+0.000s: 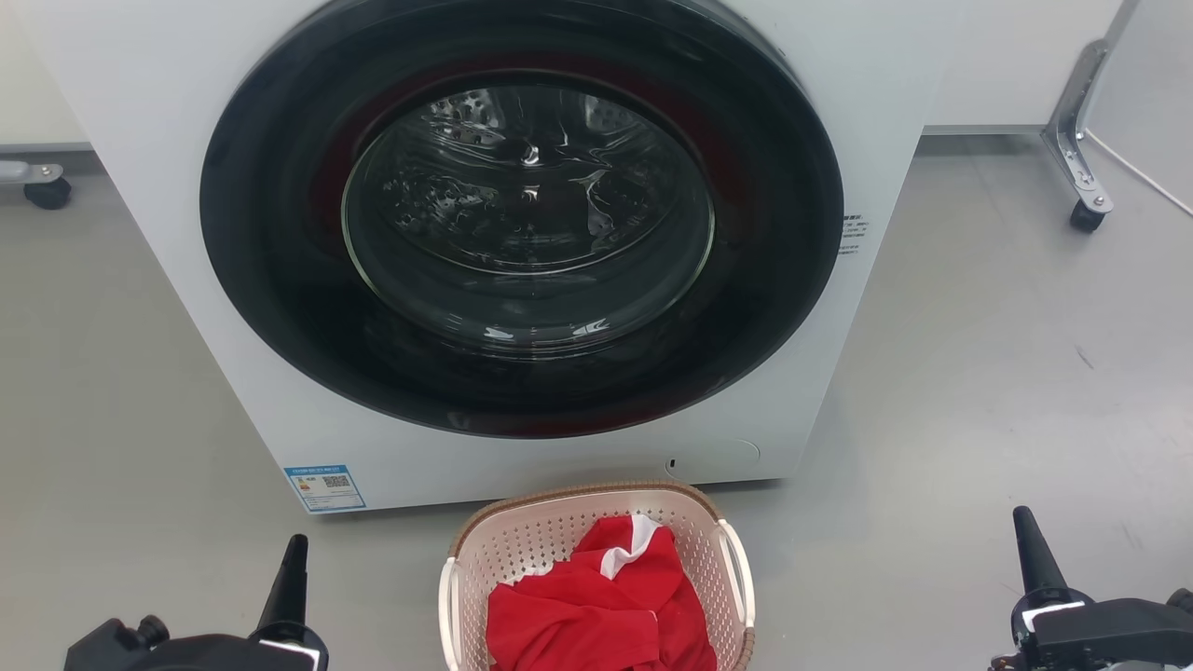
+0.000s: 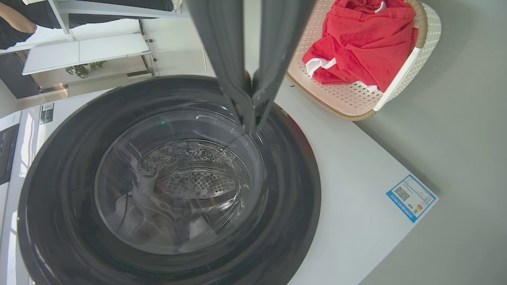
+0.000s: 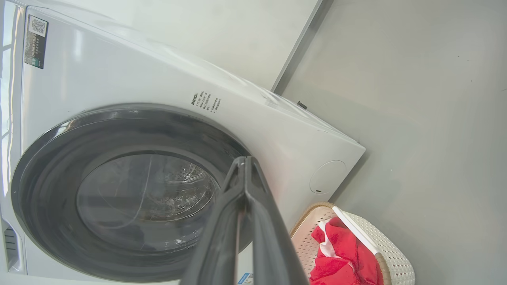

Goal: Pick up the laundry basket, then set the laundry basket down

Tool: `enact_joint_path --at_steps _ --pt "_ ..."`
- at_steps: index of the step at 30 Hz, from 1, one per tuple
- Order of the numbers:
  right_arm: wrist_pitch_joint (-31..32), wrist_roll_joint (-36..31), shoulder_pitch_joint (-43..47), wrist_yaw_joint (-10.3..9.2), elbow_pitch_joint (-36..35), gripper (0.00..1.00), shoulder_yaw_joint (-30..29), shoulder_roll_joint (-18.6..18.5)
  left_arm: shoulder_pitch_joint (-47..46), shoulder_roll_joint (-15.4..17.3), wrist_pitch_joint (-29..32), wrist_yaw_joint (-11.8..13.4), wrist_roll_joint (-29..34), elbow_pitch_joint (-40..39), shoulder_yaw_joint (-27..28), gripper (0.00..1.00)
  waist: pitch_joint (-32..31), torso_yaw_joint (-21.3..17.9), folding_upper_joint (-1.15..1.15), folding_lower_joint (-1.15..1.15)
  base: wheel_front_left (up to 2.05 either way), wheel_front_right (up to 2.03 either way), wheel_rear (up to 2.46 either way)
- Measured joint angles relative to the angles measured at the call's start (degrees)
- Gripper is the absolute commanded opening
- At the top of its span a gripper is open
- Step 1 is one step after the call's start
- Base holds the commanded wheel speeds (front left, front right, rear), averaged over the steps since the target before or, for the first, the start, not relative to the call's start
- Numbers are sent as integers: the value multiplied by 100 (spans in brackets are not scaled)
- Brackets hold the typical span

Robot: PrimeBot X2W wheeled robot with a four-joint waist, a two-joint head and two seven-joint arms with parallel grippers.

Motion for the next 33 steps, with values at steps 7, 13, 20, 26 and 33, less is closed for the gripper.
enact_joint_path --at_steps 7,13,20,26,33 --pt "152 471 -23 100 81 0 -176 83 -13 -60 112 -81 -509 110 124 0 -11 6 0 0 0 0 0" --pt "279 894 -108 179 146 0 -326 155 -127 -96 207 -156 -947 164 220 0 -20 11 0 0 0 0 0" --pt "427 1460 -112 290 222 0 -527 250 -226 -124 341 -303 -1482 267 379 0 -32 18 0 0 0 0 0" --pt "555 1864 -129 378 299 0 -673 324 -247 -158 433 -361 -1919 331 491 0 -41 23 0 0 0 0 0" --pt "647 2189 -210 438 345 0 -787 383 -353 -211 512 -452 -2291 376 569 0 -48 27 0 0 0 0 0"
